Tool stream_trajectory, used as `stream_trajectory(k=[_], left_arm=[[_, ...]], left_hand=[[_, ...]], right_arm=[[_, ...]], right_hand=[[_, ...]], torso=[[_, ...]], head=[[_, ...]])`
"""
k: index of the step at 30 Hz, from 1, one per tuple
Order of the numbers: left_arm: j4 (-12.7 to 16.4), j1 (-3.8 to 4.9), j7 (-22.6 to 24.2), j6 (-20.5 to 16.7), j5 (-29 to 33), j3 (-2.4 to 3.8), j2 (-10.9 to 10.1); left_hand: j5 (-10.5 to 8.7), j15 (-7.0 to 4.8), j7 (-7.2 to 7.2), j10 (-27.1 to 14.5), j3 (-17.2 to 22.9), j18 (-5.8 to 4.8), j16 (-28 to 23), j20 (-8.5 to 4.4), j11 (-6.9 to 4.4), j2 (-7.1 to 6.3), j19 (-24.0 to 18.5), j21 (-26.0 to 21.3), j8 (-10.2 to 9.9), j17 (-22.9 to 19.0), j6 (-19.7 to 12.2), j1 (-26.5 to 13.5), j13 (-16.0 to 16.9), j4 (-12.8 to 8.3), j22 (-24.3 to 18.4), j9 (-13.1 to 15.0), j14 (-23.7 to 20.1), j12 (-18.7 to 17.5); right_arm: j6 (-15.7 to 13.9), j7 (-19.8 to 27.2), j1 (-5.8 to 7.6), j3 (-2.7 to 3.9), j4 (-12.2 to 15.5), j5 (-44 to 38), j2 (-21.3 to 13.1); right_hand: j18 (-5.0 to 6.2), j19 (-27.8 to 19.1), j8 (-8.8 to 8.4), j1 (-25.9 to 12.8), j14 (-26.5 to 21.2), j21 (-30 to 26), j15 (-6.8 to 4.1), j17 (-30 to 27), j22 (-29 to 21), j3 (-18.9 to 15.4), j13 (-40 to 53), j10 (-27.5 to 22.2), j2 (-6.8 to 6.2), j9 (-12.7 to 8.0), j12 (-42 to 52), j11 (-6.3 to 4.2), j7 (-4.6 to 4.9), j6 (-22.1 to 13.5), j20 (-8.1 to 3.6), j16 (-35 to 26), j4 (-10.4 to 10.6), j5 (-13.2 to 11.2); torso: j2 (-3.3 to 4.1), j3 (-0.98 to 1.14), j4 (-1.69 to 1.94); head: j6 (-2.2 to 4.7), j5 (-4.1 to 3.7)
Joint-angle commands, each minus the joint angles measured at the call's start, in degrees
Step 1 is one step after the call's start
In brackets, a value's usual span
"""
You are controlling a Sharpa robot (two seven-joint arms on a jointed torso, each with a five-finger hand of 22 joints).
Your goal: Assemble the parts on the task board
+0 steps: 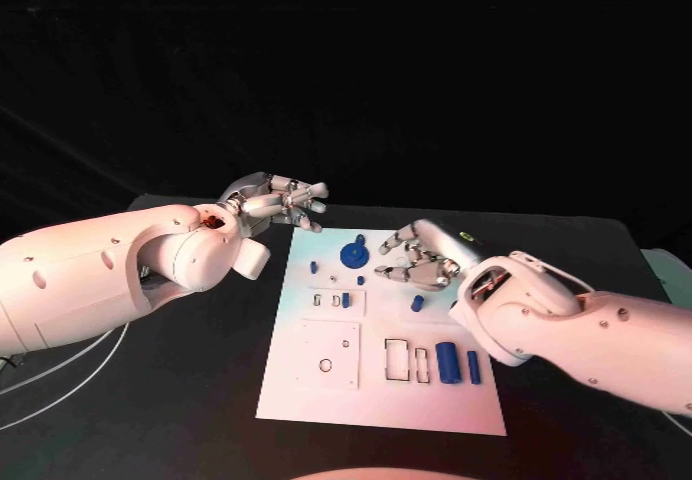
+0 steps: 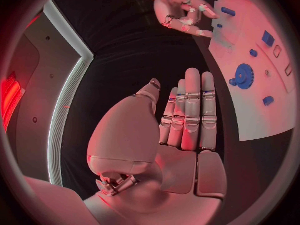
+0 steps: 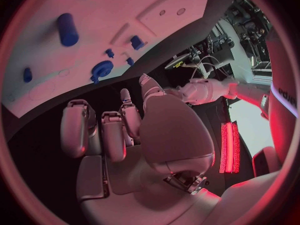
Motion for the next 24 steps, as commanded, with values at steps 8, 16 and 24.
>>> stream_trajectory(k=[8,16,24], left_arm=[[-4.4,0.15,-25.22,12.69,-23.34,0.03,4.25],[-5.23,0.89,-35.77,16.07,-40.28,0.05,7.37],[-6.62,1.5,-41.82,19.55,-47.5,0.03,10.64]], left_hand=[[0.27,-3.61,-3.65,2.84,-2.41,0.17,40.56,-5.65,-3.86,1.54,6.6,17.91,4.36,45.24,4.51,-6.26,18.13,4.13,10.32,3.54,10.12,22.17],[-0.01,-5.86,-6.39,6.66,-5.07,-2.65,46.76,-7.74,-6.24,0.71,13.88,35.01,12.93,55.61,5.57,-10.3,52.06,4.53,32.73,12.78,13.62,55.38],[0.06,-6.11,-6.72,6.44,-8.26,-2.97,46.88,-8.06,-6.57,0.55,13.86,37.23,16.71,56.0,3.12,-11.78,55.51,4.66,35.53,18.62,13.81,58.42]], right_arm=[[7.46,10.29,5.09,0.12,1.88,33.52,-9.87],[7.82,9.99,6.01,0.12,1.11,34.52,-12.92],[7.07,9.79,6.14,0.12,0.47,33.55,-14.06]], right_hand=[[0.69,-0.22,0.68,-0.16,4.32,-0.16,-0.32,8.7,6.67,0.27,-0.04,-0.1,0.3,0.11,-0.03,-0.06,0.03,0.09,-0.06,-0.38,0.3,0.32],[0.72,-0.28,0.78,-0.31,4.25,-0.31,-0.33,8.43,6.6,0.22,-0.11,-0.13,0.29,0.13,-0.07,-0.08,0.0,0.13,-0.07,-0.56,0.34,0.34],[0.76,-0.35,0.97,-0.51,4.2,-0.53,-0.38,8.24,6.49,0.14,-0.22,-0.15,0.2,0.17,-0.13,-0.13,-0.06,0.14,-0.1,-0.71,0.34,0.69]], torso=[[-2.04,0.22,-0.65],[-2.58,0.28,-0.42],[-2.53,0.29,-0.24]], head=[[-0.38,0.4],[-1.0,-0.04],[-0.96,-0.25]])
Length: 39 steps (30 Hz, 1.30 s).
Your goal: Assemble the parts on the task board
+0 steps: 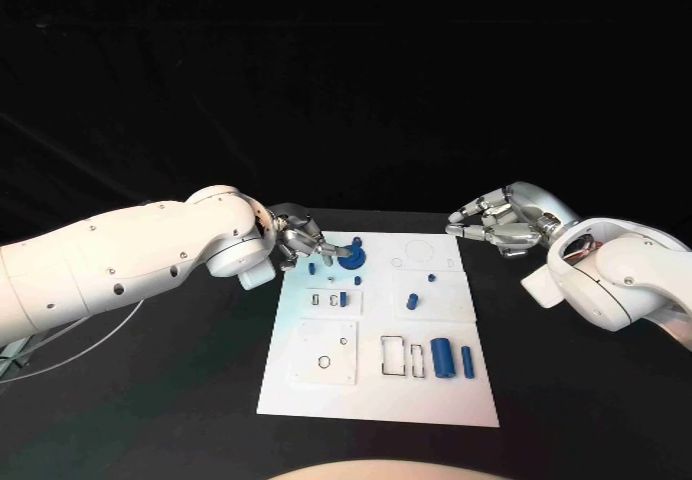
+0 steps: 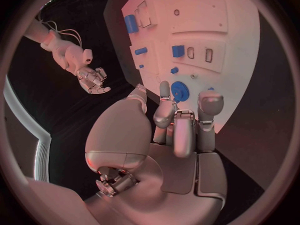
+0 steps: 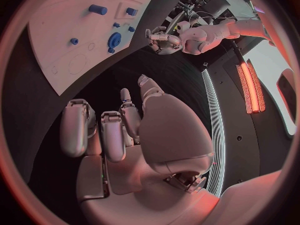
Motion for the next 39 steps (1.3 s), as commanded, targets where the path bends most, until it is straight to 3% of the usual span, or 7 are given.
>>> stream_trajectory(k=[1,9,17,19,22,26,39], left_arm=[[-0.55,0.22,-5.97,4.33,-7.92,0.0,1.09],[-3.08,0.34,-7.4,6.09,-10.24,-0.31,4.43],[-6.09,0.31,-7.83,7.92,-10.7,-1.32,7.15],[-6.34,0.3,-7.84,8.31,-10.77,-1.4,7.4],[-6.58,0.27,-7.81,9.01,-10.8,-1.48,7.68],[-6.79,0.26,-7.85,9.91,-11.22,-1.53,8.01],[-7.57,0.07,-8.05,11.89,-11.54,-1.79,9.12]], left_hand=[[-0.16,-0.3,0.01,-0.5,-0.48,-0.68,0.12,0.03,-0.01,-0.16,-0.18,0.43,0.39,2.71,-0.58,-0.28,0.04,-0.01,0.19,0.74,2.91,-0.06],[-0.16,-0.31,-0.01,-0.43,-1.13,-0.74,0.11,0.05,-0.02,0.11,-0.21,0.83,1.02,2.74,-1.11,-0.49,0.64,0.05,0.74,2.03,2.92,0.38],[-0.17,-0.29,0.03,-0.36,-1.64,-0.82,0.03,0.06,0.01,0.4,-0.1,1.25,1.28,2.6,-1.63,-0.76,1.07,0.04,1.35,2.87,2.89,0.69],[-0.19,-0.26,0.05,-0.4,-2.34,-0.84,-0.03,0.08,0.06,-0.21,-0.1,1.42,1.41,2.5,-1.87,-0.96,1.19,0.01,1.56,3.31,2.85,0.76],[-0.15,-0.22,0.07,-0.33,-4.29,-0.91,-0.12,0.14,0.08,-2.54,-0.09,1.79,1.71,2.38,-2.16,-1.21,1.63,0.09,2.09,4.2,2.8,1.08],[-0.1,-0.2,0.08,-0.3,-5.64,-0.94,-0.16,0.18,0.09,-3.55,-0.17,2.09,1.95,2.33,-2.42,-1.92,1.92,0.2,2.46,5.05,2.77,1.28],[-0.07,-0.17,0.11,-0.48,-5.7,-0.98,-0.44,0.23,0.12,-2.92,-0.23,2.31,2.04,1.79,-2.71,-2.18,1.82,0.17,2.76,5.67,2.6,1.17]], right_arm=[[0.5,0.73,0.05,0.03,-0.21,0.52,-0.2],[-0.2,0.61,0.1,0.03,-0.69,0.2,-0.33],[-1.49,0.99,0.12,0.03,-1.07,0.05,0.0],[-1.78,1.1,0.12,0.03,-1.18,0.04,0.12],[-2.19,1.28,0.12,0.03,-1.35,0.04,0.37],[-2.45,1.35,0.12,0.03,-1.51,0.03,0.58],[-2.56,1.18,0.12,0.03,-1.53,-0.04,0.59]], right_hand=[[0.77,-0.36,0.27,-0.5,4.2,-0.2,-0.37,8.25,6.51,-0.01,-0.04,-0.16,0.21,0.06,-0.13,-0.13,-0.06,0.14,-0.1,-0.24,0.19,0.34],[0.83,-0.45,0.56,-0.84,4.15,-0.54,-0.45,8.0,6.36,-0.08,-0.3,-0.28,0.14,0.11,-0.3,-0.2,-0.12,0.07,-0.16,-0.44,0.24,1.21],[0.98,-0.78,0.69,-0.71,4.01,-1.27,-0.49,7.44,5.99,-0.15,-0.9,-0.76,-0.25,0.12,-0.8,-0.24,-0.14,-0.14,-0.2,-0.85,-0.05,1.54],[1.01,-0.84,0.7,-0.71,3.97,-1.4,-0.49,7.31,5.93,-0.17,-0.98,-0.83,-0.31,0.11,-0.87,-0.24,-0.14,-0.18,-0.2,-0.94,-0.08,1.54],[1.06,-0.96,0.74,-0.61,3.91,-1.65,-0.5,7.07,5.8,-0.16,-1.05,-0.89,-0.4,0.11,-0.93,-0.24,-0.14,-0.25,-0.21,-1.11,-0.2,1.55],[1.1,-1.05,0.76,-0.58,3.87,-1.83,-0.5,6.94,5.71,-0.15,-1.11,-0.92,-0.43,0.12,-0.98,-0.24,-0.14,-0.26,-0.22,-1.2,-0.24,1.55],[1.14,-1.1,1.13,-0.4,3.83,-2.21,-0.55,6.74,5.56,0.12,-1.33,-0.99,-0.46,0.15,-1.15,-0.27,-0.14,-0.49,-0.28,-1.44,-0.59,3.01]], torso=[[-0.02,-0.01,0.1],[0.18,-0.01,0.11],[0.27,0.01,0.1],[0.32,-0.02,0.07],[0.4,0.01,-0.02],[0.4,0.04,0.22],[0.41,0.06,0.22]], head=[[0.0,-0.06],[-0.24,0.31],[-0.73,0.29],[-0.78,0.23],[-0.8,0.34],[-1.03,0.15],[-1.51,-0.07]])
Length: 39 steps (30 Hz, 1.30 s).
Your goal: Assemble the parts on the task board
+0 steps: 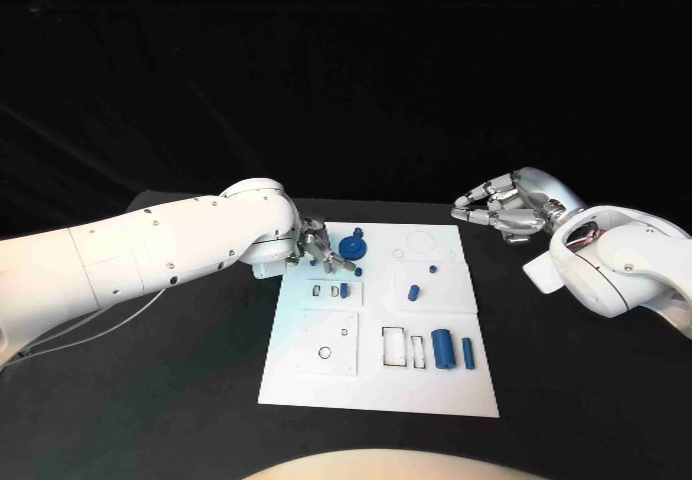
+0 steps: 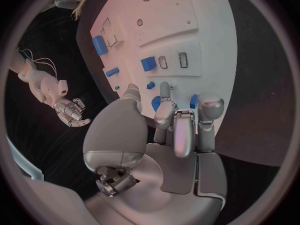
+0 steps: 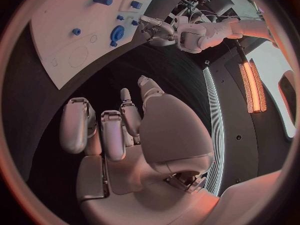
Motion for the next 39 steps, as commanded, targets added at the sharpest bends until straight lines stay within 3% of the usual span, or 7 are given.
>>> stream_trajectory(k=[1,24,39], left_arm=[[-0.16,-0.12,-0.2,2.22,-0.41,-0.03,0.45],[-1.69,-0.82,-0.17,3.74,0.88,-0.85,2.2],[-1.99,-1.41,-0.09,3.72,1.34,-0.97,2.58]], left_hand=[[-0.07,-0.16,0.12,-0.32,-0.15,-1.0,-0.22,0.24,-0.04,0.4,-0.23,0.41,0.27,1.82,-0.53,-0.15,-0.03,-0.01,0.15,0.21,2.59,-0.1],[-0.1,-0.1,0.15,-0.53,1.33,-1.0,-0.46,0.37,0.01,1.6,-0.56,0.65,0.52,1.44,-0.92,0.81,0.03,-0.05,0.37,1.4,2.41,-0.12],[-0.11,-0.09,0.15,-0.52,1.72,-1.0,-0.48,0.4,0.01,2.06,-0.61,0.74,0.59,1.42,-1.01,0.92,0.17,-0.08,0.48,1.72,2.39,-0.04]], right_arm=[[-0.36,0.41,0.03,0.03,-0.04,-0.26,0.06],[-0.33,0.43,0.03,0.03,-0.2,-0.29,0.4],[-0.01,-0.21,0.03,0.03,-0.21,-1.23,0.67]], right_hand=[[1.13,-0.48,0.25,0.15,3.84,-0.36,-0.54,6.69,5.59,-0.04,-0.05,-0.38,-0.55,0.06,-0.25,-0.08,0.07,-0.27,-0.08,-0.23,-0.43,0.23],[1.12,-0.42,0.46,-0.27,3.84,-0.41,-0.55,6.64,5.59,-0.06,-0.1,-0.34,-0.56,0.08,-0.25,-0.07,0.08,-0.32,-0.1,-0.3,-0.27,0.81],[1.17,-0.53,0.5,-0.41,3.79,-0.65,-0.55,6.39,5.47,-0.1,-0.21,-0.41,-0.61,0.08,-0.34,-0.07,0.07,-0.35,-0.1,-0.48,-0.22,0.85]], torso=[[0.03,0.03,0.03],[0.06,0.06,0.19],[0.13,0.11,0.21]], head=[[-0.12,-0.09],[-0.29,-0.34],[-0.32,-0.42]])
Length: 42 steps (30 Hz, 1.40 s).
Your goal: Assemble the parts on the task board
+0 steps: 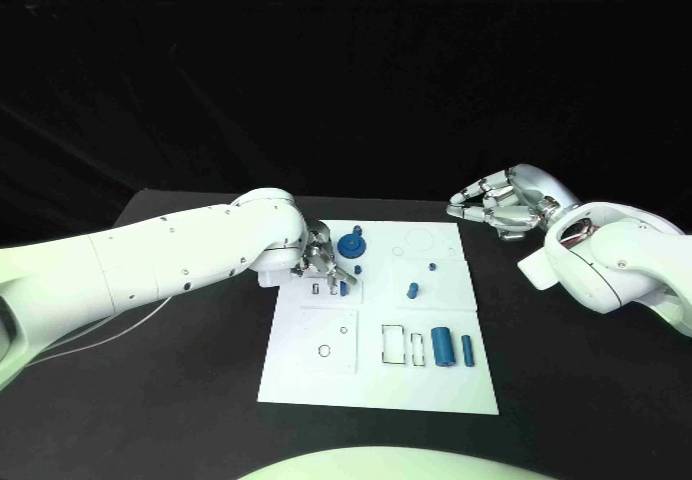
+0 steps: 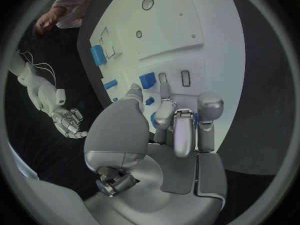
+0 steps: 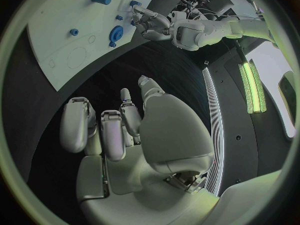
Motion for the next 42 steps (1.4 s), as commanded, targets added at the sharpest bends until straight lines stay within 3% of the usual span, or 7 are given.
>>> stream_trajectory(k=[1,30,42], left_arm=[[0.03,-0.05,0.03,0.93,0.57,0.0,0.16],[0.79,-0.06,-0.09,1.49,2.06,0.04,0.01],[0.62,-0.06,-0.22,1.9,2.07,0.04,0.16]], left_hand=[[-0.11,-0.09,-0.06,-0.52,0.36,-1.0,-0.26,0.19,0.02,0.46,-0.39,0.24,0.37,1.43,-0.39,-0.07,0.05,0.0,0.09,0.04,2.39,-0.04],[-0.12,-0.19,-0.24,-0.21,1.41,-1.09,-0.09,0.25,-0.13,1.68,-0.27,0.75,0.88,1.81,-0.34,0.94,0.65,-0.14,0.86,1.23,2.51,0.43],[-0.05,-0.29,-0.33,-0.09,5.97,-1.12,-0.06,0.21,-0.25,1.44,-0.4,1.22,1.14,1.91,-0.77,2.16,0.95,-0.02,1.36,2.88,2.56,0.57]], right_arm=[[0.22,-0.3,0.03,0.03,-0.02,-1.18,0.07],[1.09,-1.05,0.02,0.02,-0.53,-2.13,0.7],[1.19,-1.06,0.02,0.02,-0.62,-2.53,0.86]], right_hand=[[1.17,-0.32,0.29,-0.18,3.78,-0.2,-0.55,6.41,5.44,-0.1,-0.07,-0.41,-0.38,0.09,-0.34,-0.07,0.07,-0.36,0.11,-0.17,-0.22,0.22],[1.18,-0.34,0.33,-0.31,3.78,-0.27,-0.55,6.38,5.41,-0.16,-0.07,-0.4,-0.44,0.09,-0.33,-0.06,0.07,-0.4,0.11,-0.2,-0.19,0.19],[1.19,-0.35,0.37,-0.35,3.77,-0.3,-0.55,6.35,5.4,-0.17,-0.04,-0.37,-0.46,0.1,-0.3,-0.07,0.06,-0.38,0.11,-0.23,-0.18,0.19]], torso=[[0.04,0.03,0.04],[0.12,0.06,0.12],[0.13,0.04,0.1]], head=[[-0.06,-0.09],[-0.15,-0.14],[-0.25,-0.18]])
